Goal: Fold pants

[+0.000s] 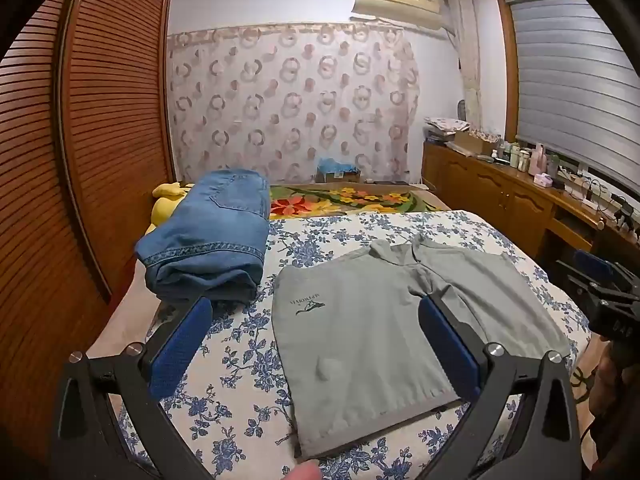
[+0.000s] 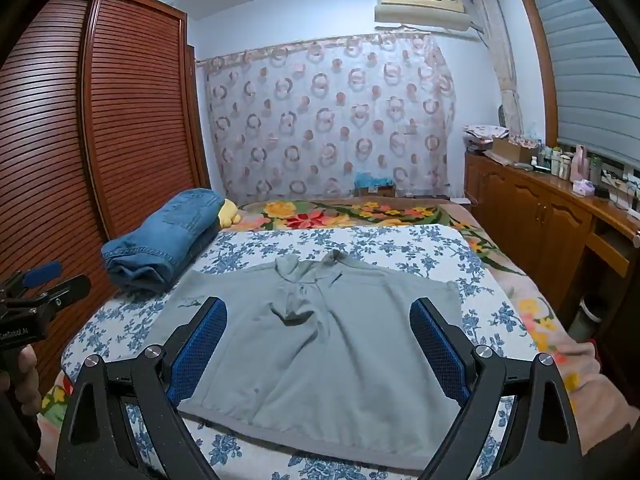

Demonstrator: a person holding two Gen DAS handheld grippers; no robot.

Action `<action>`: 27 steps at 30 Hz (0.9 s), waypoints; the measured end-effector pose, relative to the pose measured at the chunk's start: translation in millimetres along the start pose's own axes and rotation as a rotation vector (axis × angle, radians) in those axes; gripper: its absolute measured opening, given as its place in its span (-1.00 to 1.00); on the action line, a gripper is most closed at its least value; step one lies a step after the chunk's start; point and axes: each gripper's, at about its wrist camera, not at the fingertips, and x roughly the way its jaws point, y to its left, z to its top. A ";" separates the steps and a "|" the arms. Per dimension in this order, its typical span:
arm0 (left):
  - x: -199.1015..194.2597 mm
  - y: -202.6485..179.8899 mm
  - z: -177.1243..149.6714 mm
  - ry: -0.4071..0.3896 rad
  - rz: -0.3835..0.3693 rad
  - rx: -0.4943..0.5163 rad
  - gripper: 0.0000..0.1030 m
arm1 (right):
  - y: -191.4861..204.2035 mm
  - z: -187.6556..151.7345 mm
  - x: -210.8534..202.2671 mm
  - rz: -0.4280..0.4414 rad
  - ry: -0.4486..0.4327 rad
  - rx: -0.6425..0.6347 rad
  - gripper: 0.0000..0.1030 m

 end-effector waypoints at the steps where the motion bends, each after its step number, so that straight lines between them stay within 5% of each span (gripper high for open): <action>1: 0.0 0.4 -0.1 0.002 -0.002 0.000 1.00 | -0.1 -0.1 0.4 -0.001 0.000 0.000 0.82; 27: 7.3 1.7 -5.7 0.023 0.005 0.006 1.00 | 0.9 -0.7 -0.4 0.009 -0.008 0.001 0.82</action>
